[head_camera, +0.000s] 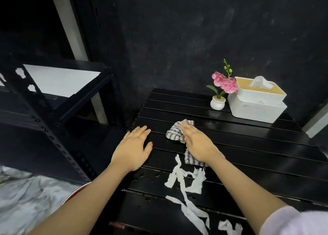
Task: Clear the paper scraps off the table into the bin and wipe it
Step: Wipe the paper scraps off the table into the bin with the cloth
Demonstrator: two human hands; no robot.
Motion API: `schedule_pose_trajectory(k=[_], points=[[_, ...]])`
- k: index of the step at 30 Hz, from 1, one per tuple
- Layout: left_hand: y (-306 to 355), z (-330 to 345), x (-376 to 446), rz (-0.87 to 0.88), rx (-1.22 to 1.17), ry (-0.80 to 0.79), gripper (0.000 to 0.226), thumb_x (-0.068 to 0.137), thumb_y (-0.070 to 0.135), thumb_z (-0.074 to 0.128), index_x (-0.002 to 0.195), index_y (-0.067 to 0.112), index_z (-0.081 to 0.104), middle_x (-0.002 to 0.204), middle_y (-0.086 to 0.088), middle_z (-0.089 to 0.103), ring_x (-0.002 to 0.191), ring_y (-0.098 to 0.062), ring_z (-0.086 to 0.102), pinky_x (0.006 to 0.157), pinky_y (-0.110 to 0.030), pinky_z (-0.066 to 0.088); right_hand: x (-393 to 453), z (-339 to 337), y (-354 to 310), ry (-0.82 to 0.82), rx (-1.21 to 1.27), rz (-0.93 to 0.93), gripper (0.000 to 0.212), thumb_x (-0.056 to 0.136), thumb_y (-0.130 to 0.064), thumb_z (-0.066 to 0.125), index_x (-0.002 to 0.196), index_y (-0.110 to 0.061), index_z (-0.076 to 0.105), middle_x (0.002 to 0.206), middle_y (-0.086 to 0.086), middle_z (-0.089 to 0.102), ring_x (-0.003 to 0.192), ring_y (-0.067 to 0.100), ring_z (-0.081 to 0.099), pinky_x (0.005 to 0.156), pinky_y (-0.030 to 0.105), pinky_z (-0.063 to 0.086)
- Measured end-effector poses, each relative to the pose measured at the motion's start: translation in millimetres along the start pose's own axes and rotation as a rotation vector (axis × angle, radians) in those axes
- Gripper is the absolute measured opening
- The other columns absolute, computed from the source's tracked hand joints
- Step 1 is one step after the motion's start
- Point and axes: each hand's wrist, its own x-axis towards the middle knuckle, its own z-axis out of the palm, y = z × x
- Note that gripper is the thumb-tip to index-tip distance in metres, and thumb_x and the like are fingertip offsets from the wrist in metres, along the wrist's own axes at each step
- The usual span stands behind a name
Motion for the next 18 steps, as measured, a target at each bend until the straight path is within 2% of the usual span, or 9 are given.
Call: schedule_pose_trajectory(k=[4, 9, 14, 18], points=[[0, -2, 1, 0.001, -0.018, -0.002, 0.053, 0.096, 0.037, 0.035, 0.146, 0.023, 0.024, 0.157, 0.006, 0.018, 0.146, -0.011, 0.009, 0.119, -0.032, 0.006, -12, 2, -12, -0.065, 0.012, -0.102, 0.05, 0.096, -0.011, 0.033, 0.144, -0.022, 0.021, 0.156, -0.001, 0.014, 0.144, 0.008, 0.01, 0.114, 0.018, 0.005], [-2, -4, 1, -0.002, -0.053, -0.029, 0.053, 0.096, 0.036, 0.036, 0.146, 0.024, 0.024, 0.158, 0.007, 0.016, 0.146, -0.01, 0.008, 0.119, -0.031, 0.004, -31, 1, -23, -0.117, 0.051, -0.16, 0.048, 0.097, -0.012, 0.032, 0.142, -0.027, 0.026, 0.154, -0.01, 0.019, 0.135, -0.006, 0.009, 0.112, 0.013, 0.008], [-2, -3, 1, 0.004, -0.055, -0.021, 0.053, 0.096, 0.036, 0.037, 0.146, 0.023, 0.025, 0.157, 0.006, 0.017, 0.146, -0.011, 0.009, 0.119, -0.032, 0.005, -50, 4, -25, -0.125, 0.086, -0.154, 0.048, 0.096, -0.009, 0.034, 0.14, -0.028, 0.032, 0.152, -0.01, 0.026, 0.14, 0.001, 0.019, 0.113, 0.014, 0.013], [-1, -3, 0, 0.01, -0.032, -0.028, 0.052, 0.097, 0.035, 0.036, 0.146, 0.022, 0.025, 0.157, 0.005, 0.018, 0.146, -0.012, 0.01, 0.119, -0.032, 0.006, -55, -3, -29, -0.106, 0.171, -0.113, 0.044, 0.096, -0.007, 0.037, 0.136, -0.024, 0.041, 0.149, -0.007, 0.035, 0.136, 0.0, 0.026, 0.107, 0.003, 0.012]])
